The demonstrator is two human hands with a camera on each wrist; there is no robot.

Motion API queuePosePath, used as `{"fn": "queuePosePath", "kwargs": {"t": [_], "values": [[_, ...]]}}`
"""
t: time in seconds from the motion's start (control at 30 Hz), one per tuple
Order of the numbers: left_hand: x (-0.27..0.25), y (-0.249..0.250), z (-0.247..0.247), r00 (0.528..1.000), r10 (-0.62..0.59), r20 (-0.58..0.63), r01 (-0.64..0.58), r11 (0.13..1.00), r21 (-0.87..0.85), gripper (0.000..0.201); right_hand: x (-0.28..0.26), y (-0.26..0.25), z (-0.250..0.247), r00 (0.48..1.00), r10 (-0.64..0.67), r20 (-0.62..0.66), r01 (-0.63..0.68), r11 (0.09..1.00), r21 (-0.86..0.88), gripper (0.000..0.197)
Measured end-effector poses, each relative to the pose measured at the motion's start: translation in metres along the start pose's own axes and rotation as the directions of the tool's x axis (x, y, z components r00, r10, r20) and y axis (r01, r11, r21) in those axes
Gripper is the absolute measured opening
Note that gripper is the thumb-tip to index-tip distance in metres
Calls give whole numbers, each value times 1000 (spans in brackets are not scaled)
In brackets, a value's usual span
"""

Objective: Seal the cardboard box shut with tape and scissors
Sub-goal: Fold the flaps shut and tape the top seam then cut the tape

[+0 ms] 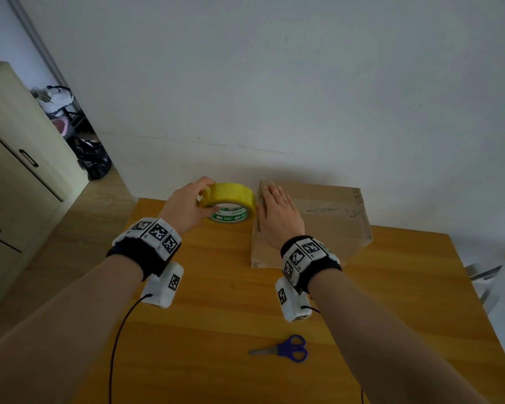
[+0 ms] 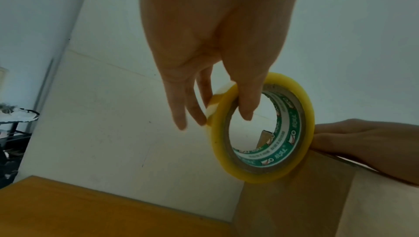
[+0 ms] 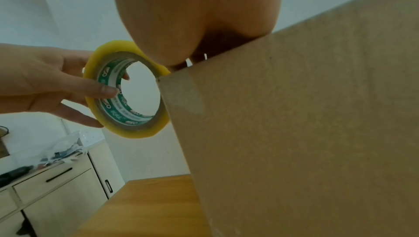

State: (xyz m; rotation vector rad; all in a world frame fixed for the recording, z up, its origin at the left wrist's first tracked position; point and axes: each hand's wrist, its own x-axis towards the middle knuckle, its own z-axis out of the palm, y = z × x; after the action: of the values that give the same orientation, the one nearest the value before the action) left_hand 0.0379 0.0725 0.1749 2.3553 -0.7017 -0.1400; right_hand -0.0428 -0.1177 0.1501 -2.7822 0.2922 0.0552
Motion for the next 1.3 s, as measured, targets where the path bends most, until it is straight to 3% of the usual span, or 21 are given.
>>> {"fn": "queuePosePath", "kwargs": {"t": [0.1,0.27,0.4,0.53,0.73,0.93,1.13,1.3], "values": [[-1,-5,-5,998,0,61,5,997,-76,42,0,0,1,1000,5,-8,-5,1000,-8,54],[-6,5,-11,959,-14,282,93,958,-270,44,-4,12,-3,1000,-11,-9,11,1000,-21,54],[-11,19,-6,954,0,299,112,926,-360,34,-8,19,-3,999,-8,-33,9,1000,16,54],[-15,21,-4,940,24,340,134,891,-433,46,-9,25,-3,999,-29,-43,29,1000,4,55],[-15,11,1,929,-28,369,180,905,-384,31,-11,29,-5,997,-76,-14,77,997,12,54],[-18,-1,2,887,-44,460,176,952,-249,54,-15,36,-12,997,-69,-24,70,997,40,51],[-17,1,17,877,-64,477,146,980,-138,34,-11,26,-3,997,13,-74,-12,1000,9,56],[-21,9,26,866,-77,495,180,970,-164,37,-11,32,-5,998,-12,-58,12,1000,3,55]]}}
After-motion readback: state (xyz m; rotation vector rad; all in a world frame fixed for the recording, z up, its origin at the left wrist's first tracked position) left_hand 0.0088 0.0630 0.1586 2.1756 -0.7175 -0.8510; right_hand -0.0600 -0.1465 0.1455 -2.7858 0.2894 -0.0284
